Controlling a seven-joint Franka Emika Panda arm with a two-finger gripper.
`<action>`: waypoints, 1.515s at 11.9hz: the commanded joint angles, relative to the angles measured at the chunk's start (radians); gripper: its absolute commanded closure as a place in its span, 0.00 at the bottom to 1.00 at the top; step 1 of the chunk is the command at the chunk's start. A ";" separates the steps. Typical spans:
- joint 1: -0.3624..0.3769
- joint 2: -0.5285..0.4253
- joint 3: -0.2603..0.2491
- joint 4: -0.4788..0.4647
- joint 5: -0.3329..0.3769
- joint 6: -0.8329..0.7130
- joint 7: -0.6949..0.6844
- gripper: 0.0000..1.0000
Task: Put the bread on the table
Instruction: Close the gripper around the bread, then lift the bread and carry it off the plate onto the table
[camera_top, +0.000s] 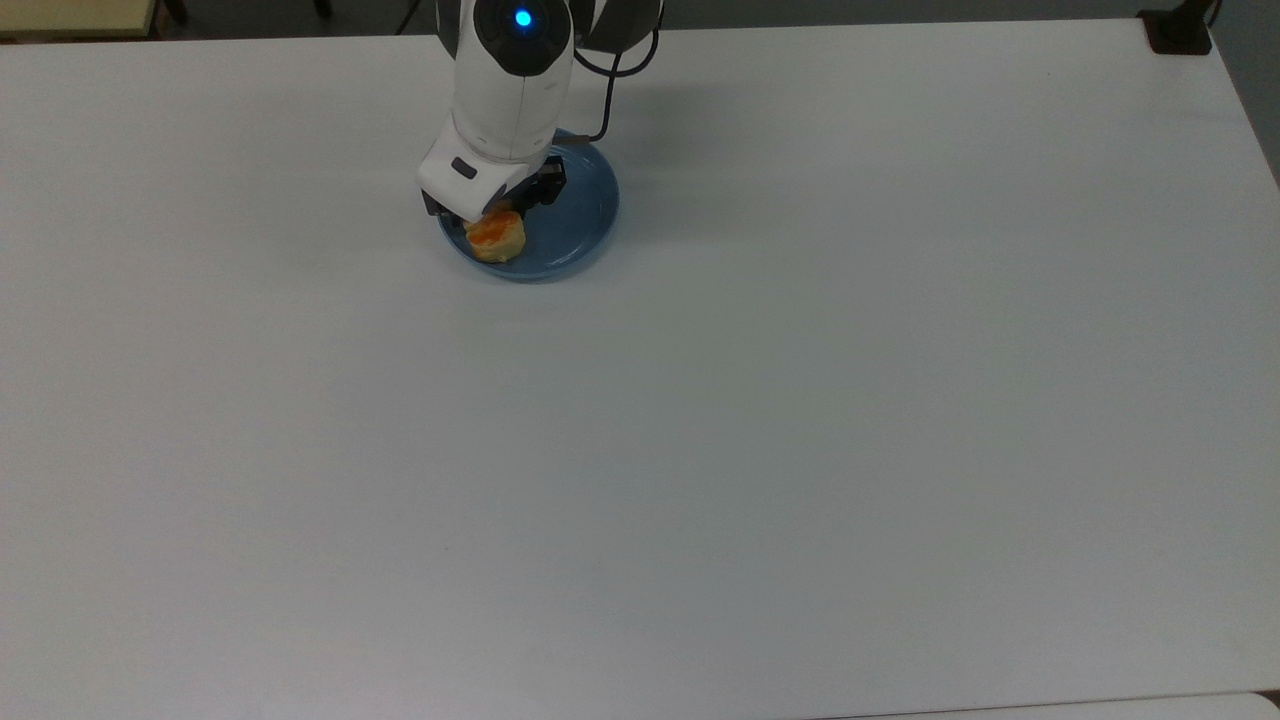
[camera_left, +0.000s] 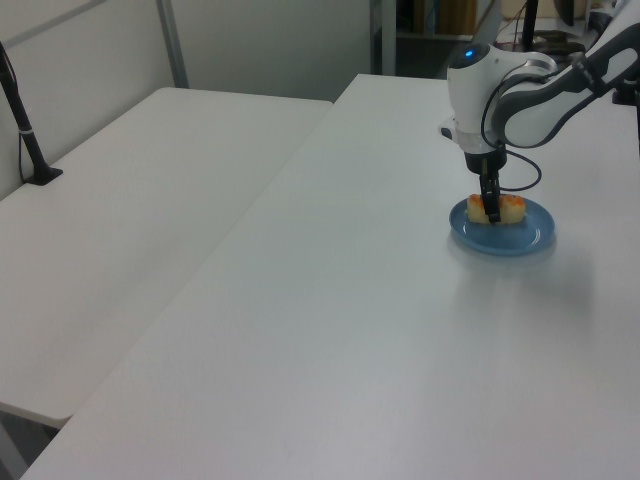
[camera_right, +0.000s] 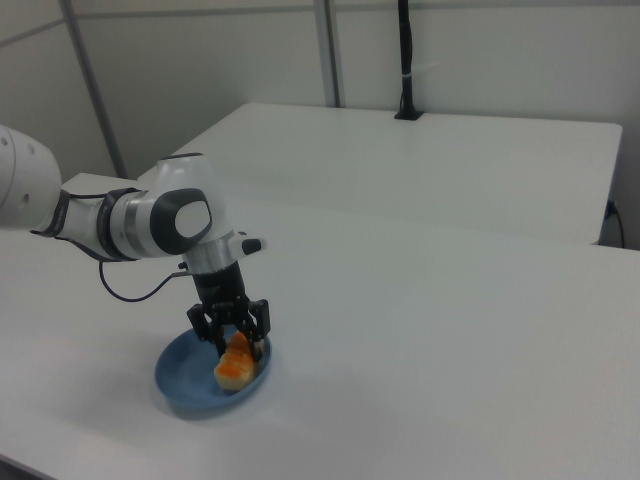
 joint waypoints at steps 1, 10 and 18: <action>0.014 -0.022 -0.013 0.066 0.028 -0.020 -0.010 0.66; 0.013 0.254 -0.009 0.552 0.195 -0.112 0.014 0.46; 0.024 0.248 -0.007 0.542 0.189 -0.048 0.148 0.00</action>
